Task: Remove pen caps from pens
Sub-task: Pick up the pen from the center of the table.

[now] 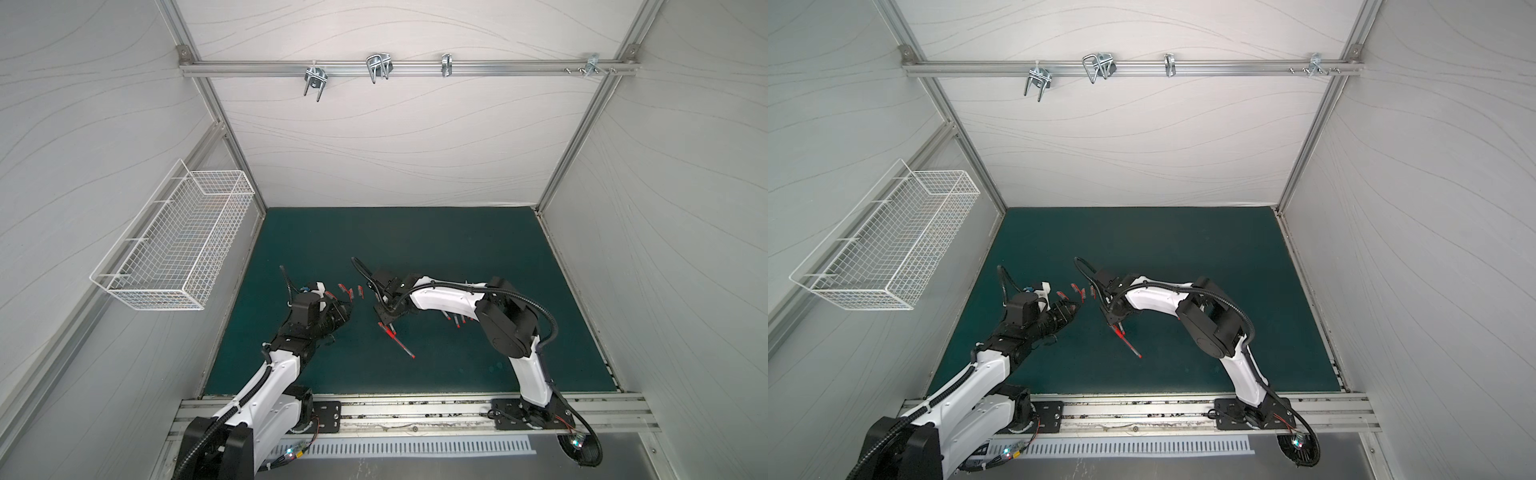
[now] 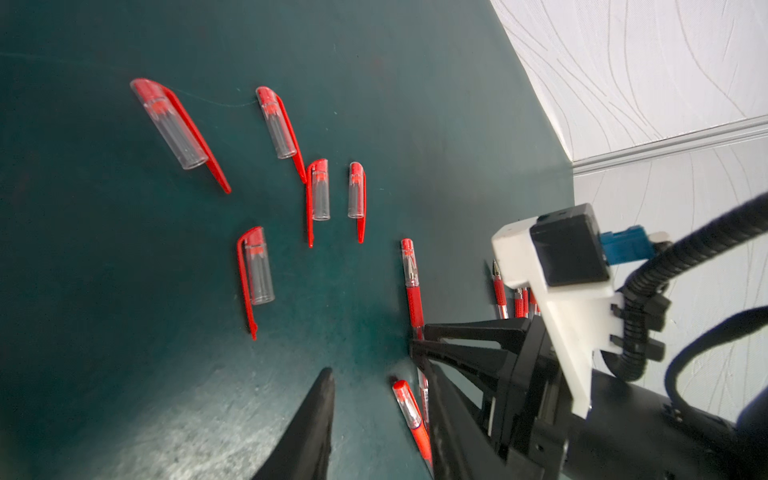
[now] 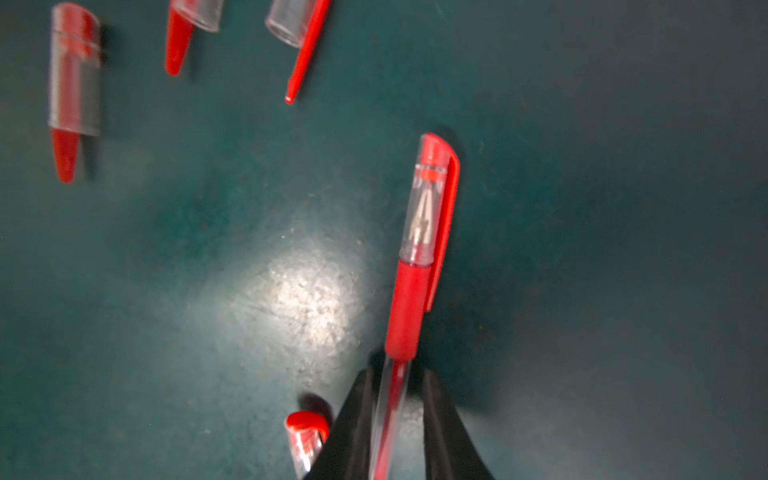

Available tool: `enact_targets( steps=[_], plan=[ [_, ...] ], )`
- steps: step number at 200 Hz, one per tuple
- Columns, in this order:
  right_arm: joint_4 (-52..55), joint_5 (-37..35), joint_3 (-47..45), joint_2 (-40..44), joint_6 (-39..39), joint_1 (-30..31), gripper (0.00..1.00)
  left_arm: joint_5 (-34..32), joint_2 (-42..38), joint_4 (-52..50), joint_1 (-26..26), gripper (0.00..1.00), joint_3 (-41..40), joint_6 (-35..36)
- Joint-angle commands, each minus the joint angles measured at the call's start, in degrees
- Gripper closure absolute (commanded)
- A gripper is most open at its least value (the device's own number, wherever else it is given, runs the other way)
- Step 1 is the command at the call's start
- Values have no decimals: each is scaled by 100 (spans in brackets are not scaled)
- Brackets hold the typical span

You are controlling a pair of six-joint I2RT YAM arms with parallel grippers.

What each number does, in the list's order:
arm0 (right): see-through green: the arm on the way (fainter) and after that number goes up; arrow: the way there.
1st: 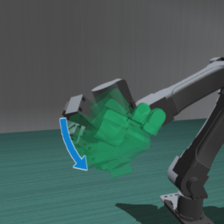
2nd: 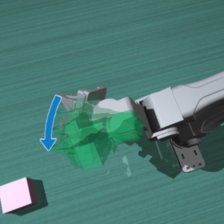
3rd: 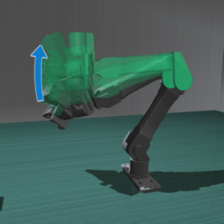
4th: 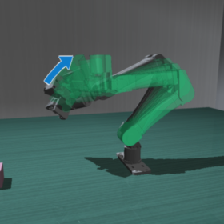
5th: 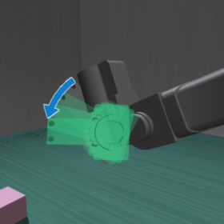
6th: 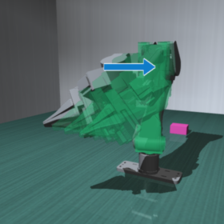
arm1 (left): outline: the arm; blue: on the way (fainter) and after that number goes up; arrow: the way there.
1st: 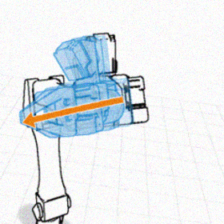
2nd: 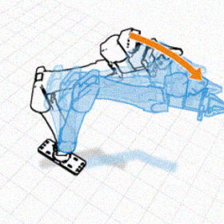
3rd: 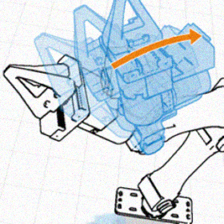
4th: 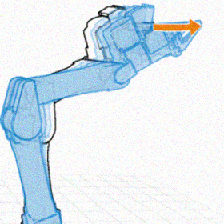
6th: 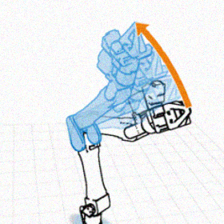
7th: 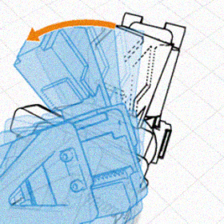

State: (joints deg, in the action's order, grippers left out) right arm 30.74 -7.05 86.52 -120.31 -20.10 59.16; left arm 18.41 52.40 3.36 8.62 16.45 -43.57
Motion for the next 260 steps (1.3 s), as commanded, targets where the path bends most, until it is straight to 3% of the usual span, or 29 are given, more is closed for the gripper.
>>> enact_targets(
  steps=[1, 29, 71, 107, 137, 159, 185, 223, 247, 260],
  plan=[
    [248, -94, 55, -161, -74, 49, 81, -83, 24, 60, -21, 62, 139, 41],
    [188, -248, -57, 0, -104, 25, 91, -112, 9, 32, -22, 62, 148, 65],
    [152, -94, -266, 753, 49, -268, 93, -38, 36, 90, -6, 61, 438, 111],
    [-459, 723, -1238, 2076, -20, -902, 94, 145, -160, 118, 247, 61, 1019, -26],
    [-915, 1659, -2078, 3288, -28, -1472, 95, 189, -320, 1109, 951, 58, 1203, 116],
    [-1414, 2436, -2716, 4195, -105, -1825, 95, 249, -46, 1591, 1493, 58, 1539, 312],
    [-2372, 2934, -3505, 5066, -350, -2092, 96, 808, 558, 2699, 1607, 58, 1646, 193],
    [-3634, 3096, -4409, 5534, -304, -2088, 98, 1186, 1182, 4523, 1616, 57, 925, 300],
    [-3927, 2769, -4669, 5532, -210, -1942, 99, 1320, 1333, 4683, 1625, 58, 878, 311],
    [-3858, 2256, -4656, 5527, 90, -1651, 99, 1342, 1282, 4673, 1645, 58, 869, 310]
  ],
)
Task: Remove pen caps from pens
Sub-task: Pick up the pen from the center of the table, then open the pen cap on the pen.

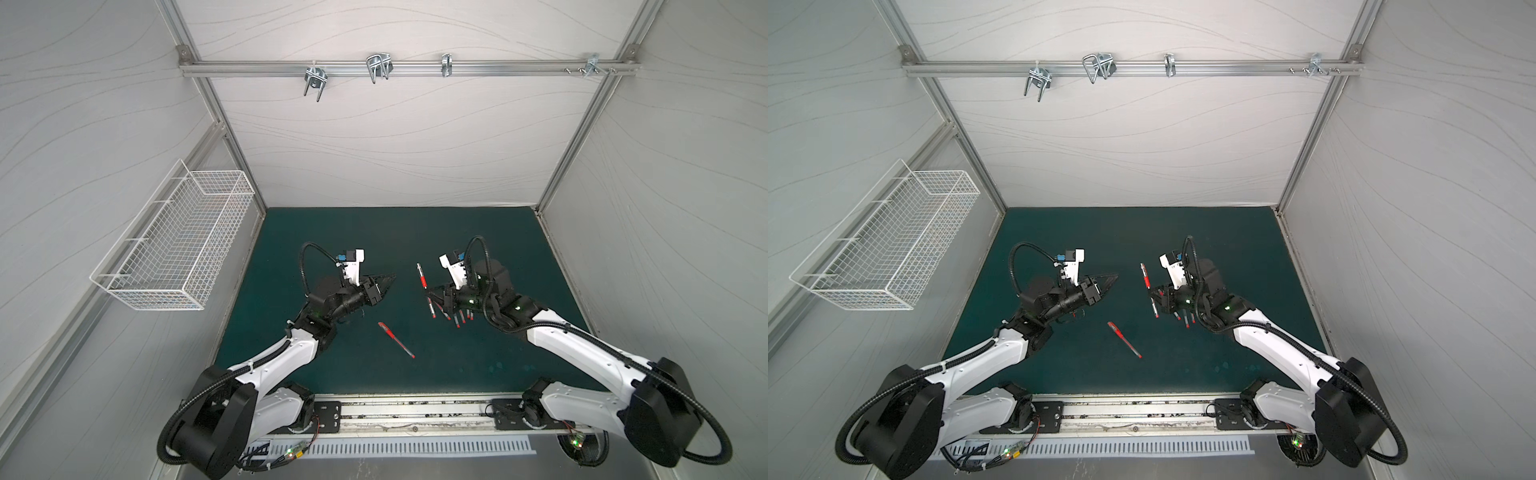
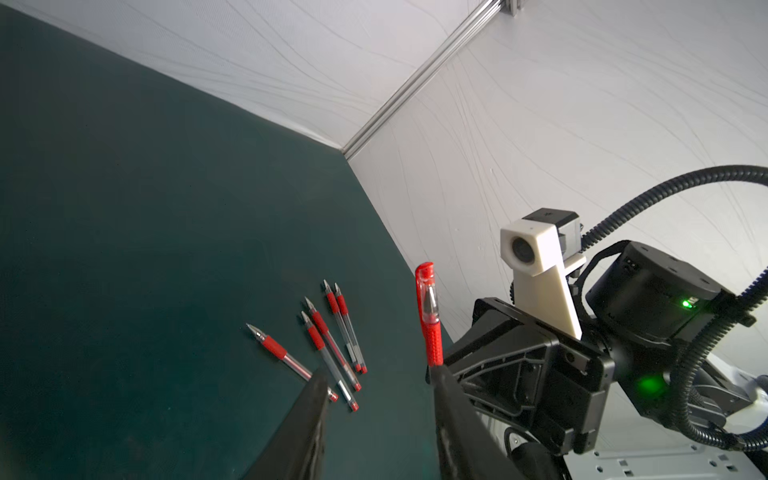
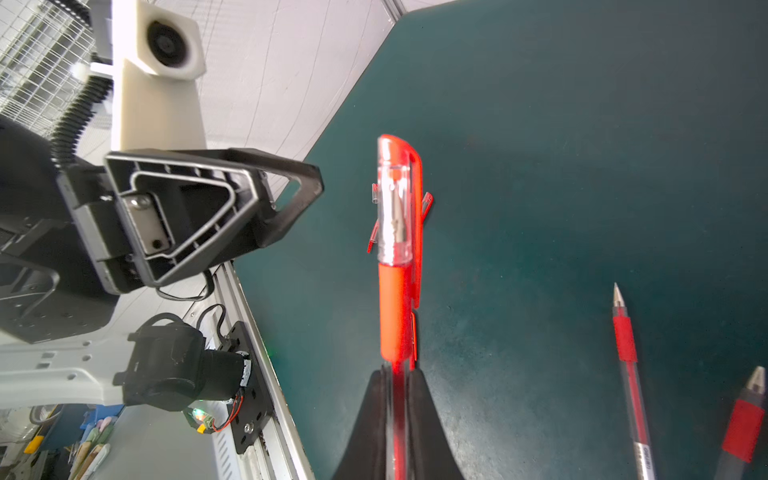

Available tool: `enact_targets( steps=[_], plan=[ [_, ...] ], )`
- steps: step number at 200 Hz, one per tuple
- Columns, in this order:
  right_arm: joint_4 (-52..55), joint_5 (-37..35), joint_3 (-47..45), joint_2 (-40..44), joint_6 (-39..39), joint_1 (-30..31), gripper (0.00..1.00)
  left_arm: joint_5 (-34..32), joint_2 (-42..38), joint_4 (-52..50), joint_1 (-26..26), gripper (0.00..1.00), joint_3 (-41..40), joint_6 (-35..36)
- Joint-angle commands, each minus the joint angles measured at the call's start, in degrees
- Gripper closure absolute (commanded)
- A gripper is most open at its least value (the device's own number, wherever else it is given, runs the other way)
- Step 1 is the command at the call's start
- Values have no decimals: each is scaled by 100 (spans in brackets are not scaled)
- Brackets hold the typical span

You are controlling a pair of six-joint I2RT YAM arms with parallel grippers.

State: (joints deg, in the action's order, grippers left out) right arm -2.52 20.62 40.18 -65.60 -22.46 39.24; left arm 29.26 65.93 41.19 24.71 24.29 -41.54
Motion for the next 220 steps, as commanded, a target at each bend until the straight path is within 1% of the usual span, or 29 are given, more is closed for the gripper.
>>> enact_targets(
  steps=[1, 27, 37, 93, 109, 152, 220],
  plan=[
    [-522, -557, -25, 56, 350, 361, 99, 257, -80, 881, 39, 58, 85, 109],
    [-495, -1686, -12, 99, 780, 1011, 99, 73, -363, 464, 86, 57, 70, 288],
    [-495, -2021, -5, 96, 919, 1210, 100, 54, -438, 355, 123, 57, 62, 361],
    [-370, -2718, 168, -88, 1218, 1741, 99, 80, -572, 57, 254, 58, 114, 559],
    [-431, -2845, 133, -61, 1283, 1812, 100, 70, -506, -8, 256, 58, 150, 562],
    [-477, -2945, 128, -95, 1414, 1899, 100, 342, -174, 299, 298, 58, 206, 420],
    [-422, -3038, 256, -310, 1585, 2104, 100, 353, -195, 269, 327, 62, 203, 405]
  ],
)
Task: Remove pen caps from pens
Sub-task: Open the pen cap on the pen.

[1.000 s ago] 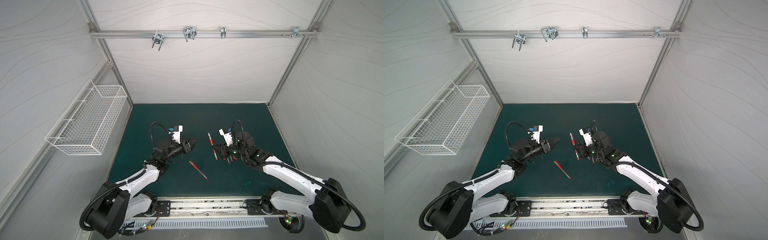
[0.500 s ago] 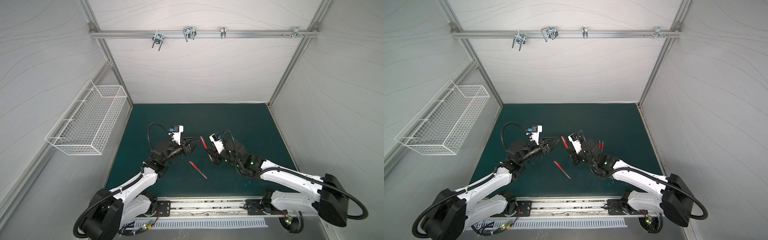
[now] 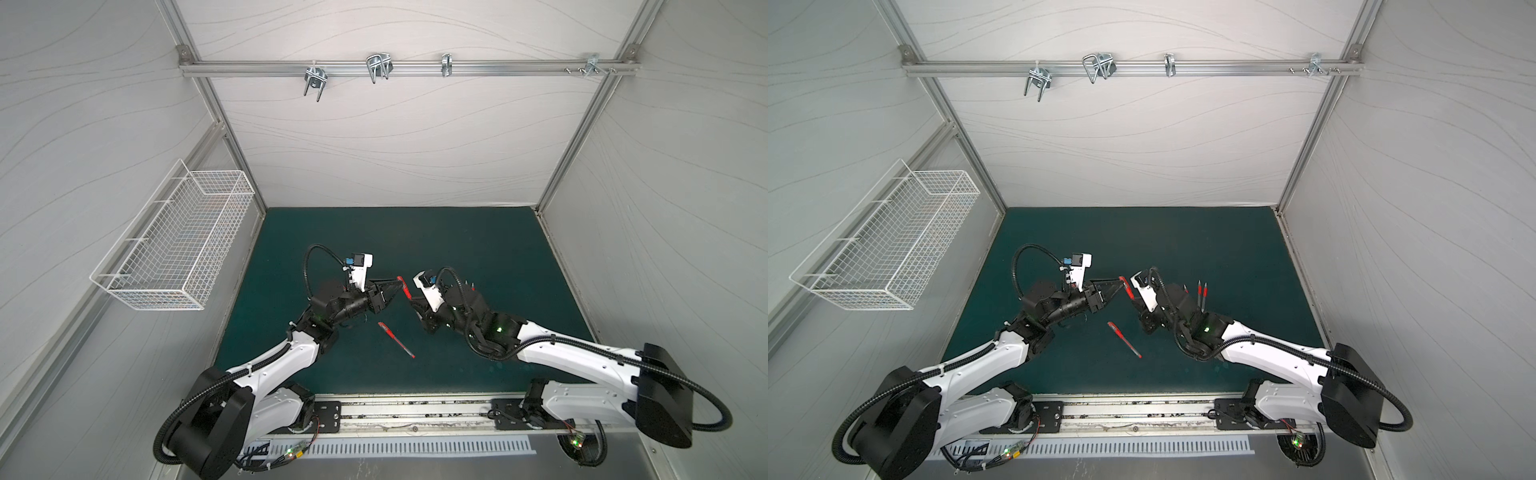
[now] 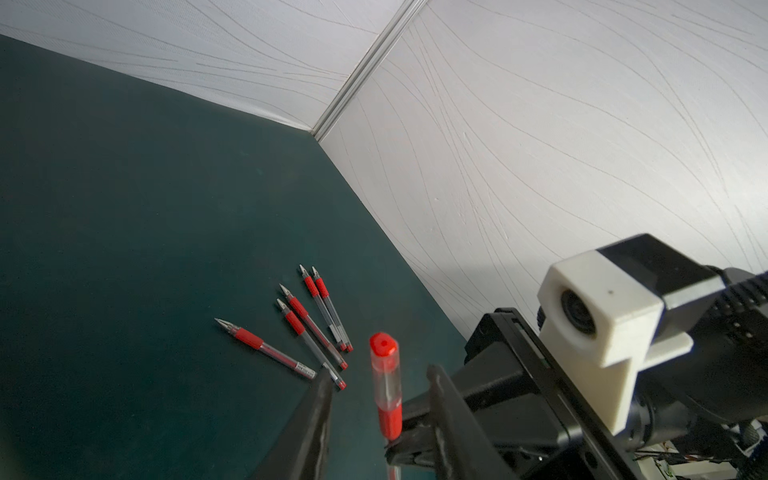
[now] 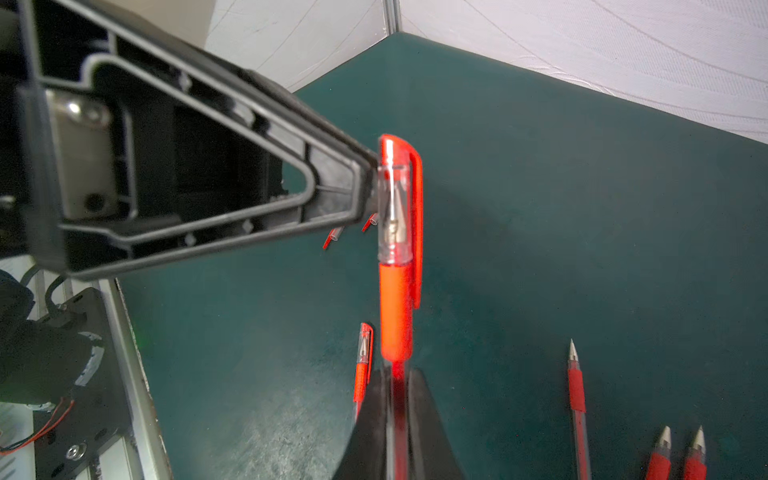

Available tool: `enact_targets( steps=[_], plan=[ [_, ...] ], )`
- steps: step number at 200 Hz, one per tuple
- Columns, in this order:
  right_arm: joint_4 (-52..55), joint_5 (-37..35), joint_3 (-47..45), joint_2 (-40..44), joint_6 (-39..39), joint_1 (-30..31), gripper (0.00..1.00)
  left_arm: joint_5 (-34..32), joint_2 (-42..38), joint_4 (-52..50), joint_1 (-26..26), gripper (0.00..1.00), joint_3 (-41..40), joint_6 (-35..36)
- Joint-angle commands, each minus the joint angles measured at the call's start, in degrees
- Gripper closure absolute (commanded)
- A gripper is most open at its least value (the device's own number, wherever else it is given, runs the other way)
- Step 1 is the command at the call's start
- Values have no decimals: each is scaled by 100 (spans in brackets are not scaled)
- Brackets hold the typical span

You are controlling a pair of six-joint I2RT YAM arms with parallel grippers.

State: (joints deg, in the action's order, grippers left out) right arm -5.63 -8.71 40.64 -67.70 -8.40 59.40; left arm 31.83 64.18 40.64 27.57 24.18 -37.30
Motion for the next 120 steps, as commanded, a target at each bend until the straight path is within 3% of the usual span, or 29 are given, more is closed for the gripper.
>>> enact_targets(
  steps=[1, 91, 120],
  plan=[
    [-113, -105, 213, -102, 176, 89, 100, 95, -16, 323, 39, 62, 220, -16],
    [-53, -146, 287, -233, 355, 222, 100, 104, 193, 516, 71, 71, 202, -90],
    [-40, -161, 313, -302, 366, 239, 100, 79, 163, 458, 68, 80, 201, -69]
  ],
)
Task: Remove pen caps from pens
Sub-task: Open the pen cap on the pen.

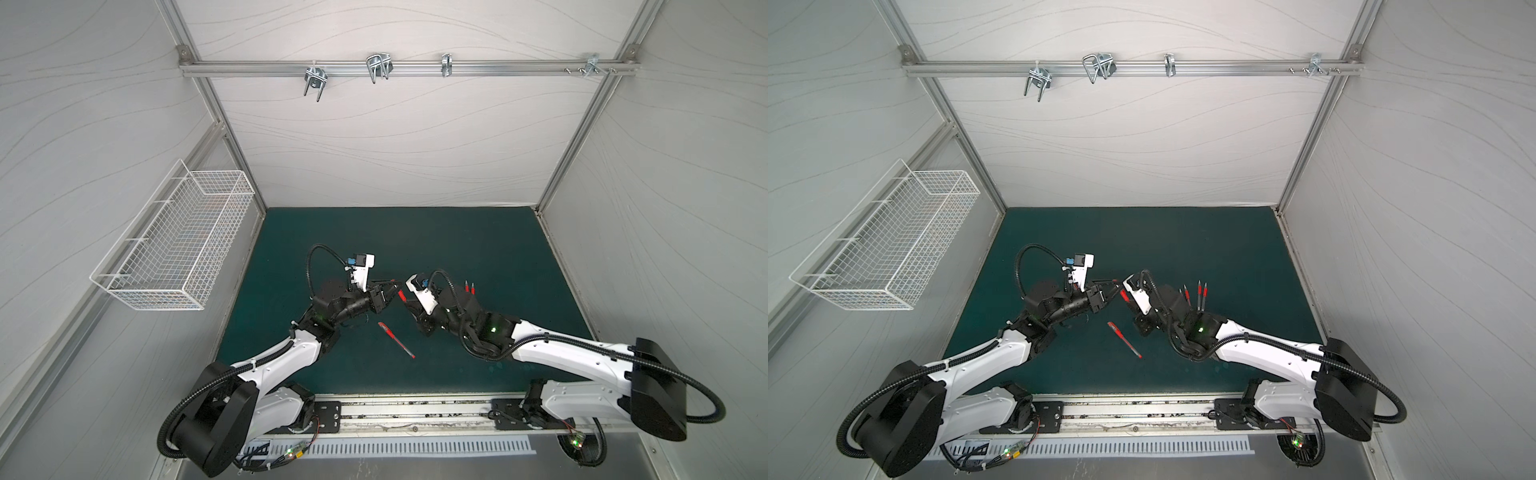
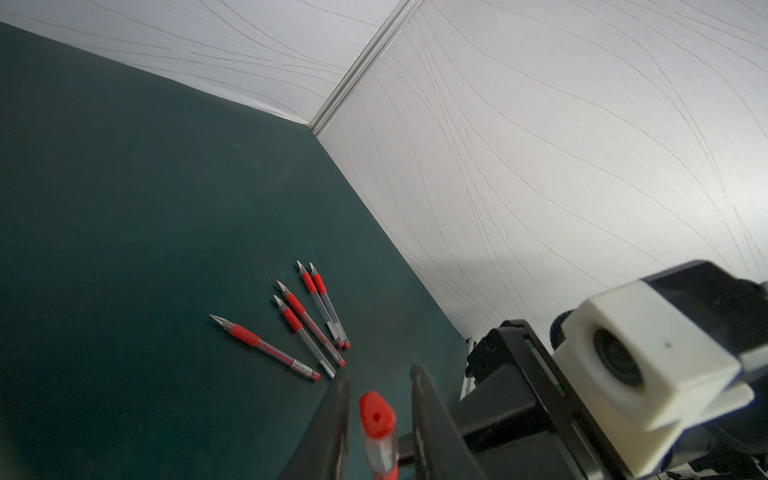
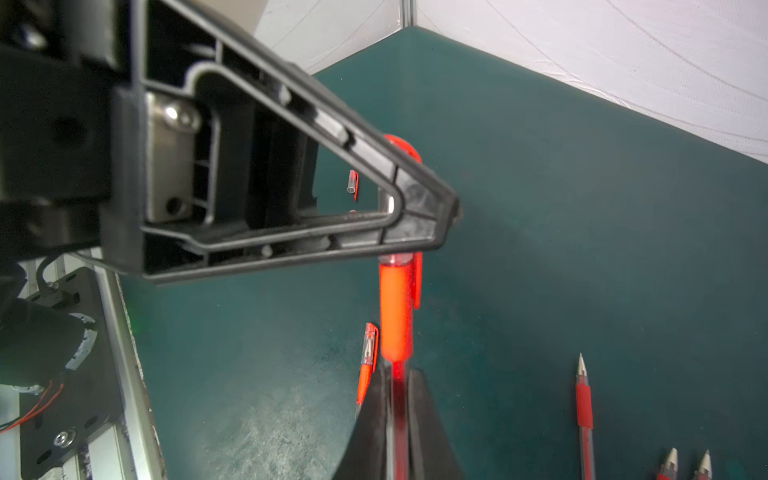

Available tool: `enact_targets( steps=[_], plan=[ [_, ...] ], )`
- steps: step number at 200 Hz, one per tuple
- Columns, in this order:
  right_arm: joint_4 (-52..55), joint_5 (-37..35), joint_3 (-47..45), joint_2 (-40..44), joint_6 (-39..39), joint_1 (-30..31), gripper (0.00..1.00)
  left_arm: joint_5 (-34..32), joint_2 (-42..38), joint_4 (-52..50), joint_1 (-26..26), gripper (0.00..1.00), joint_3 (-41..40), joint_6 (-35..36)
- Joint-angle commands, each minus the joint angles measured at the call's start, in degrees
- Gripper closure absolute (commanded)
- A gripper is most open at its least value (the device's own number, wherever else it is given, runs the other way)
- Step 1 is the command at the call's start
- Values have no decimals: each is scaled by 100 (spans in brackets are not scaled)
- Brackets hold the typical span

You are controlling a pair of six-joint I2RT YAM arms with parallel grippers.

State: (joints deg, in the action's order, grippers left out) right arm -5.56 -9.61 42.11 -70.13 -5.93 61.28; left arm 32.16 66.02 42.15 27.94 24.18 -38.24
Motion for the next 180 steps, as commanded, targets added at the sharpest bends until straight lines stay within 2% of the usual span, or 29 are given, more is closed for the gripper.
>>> enact_targets(
  steps=[1, 18, 27, 33, 52, 60, 70, 88, 115, 147, 180],
  plan=[
    [-48, -70, 167, -57, 123, 51, 100, 41, -20, 305, 33, 81, 205, 30],
    [-35, -71, 171, -57, 123, 51, 99, 10, -49, 235, 35, 91, 203, 56],
    [-24, -84, 174, -47, 121, 51, 96, 12, -47, 231, 36, 97, 209, 61],
    [2, -88, 175, -32, 112, 51, 89, 19, -54, 224, 35, 100, 209, 62],
    [-13, 5, 150, 61, 101, 30, 69, 27, -68, 219, 36, 100, 209, 79],
    [-7, 239, 120, 132, 92, -34, 60, 42, -80, 205, 36, 100, 209, 102],
    [-34, 734, 52, 241, -5, -227, 55, 44, -103, 188, 33, 100, 207, 134],
    [-337, 1960, -216, 454, -373, -805, 51, 71, -130, 213, 36, 100, 175, 192],
    [-1217, 3603, -734, 711, -1046, -1772, 51, 138, -134, 306, 36, 100, 153, 207],
    [-2554, 4790, -1188, 616, -1969, -2509, 50, 497, 1, 722, 42, 100, 133, 104],
    [-3345, 5581, -1162, 54, -2553, -2596, 48, 749, 123, 1188, 96, 100, 95, -24]
  ],
)
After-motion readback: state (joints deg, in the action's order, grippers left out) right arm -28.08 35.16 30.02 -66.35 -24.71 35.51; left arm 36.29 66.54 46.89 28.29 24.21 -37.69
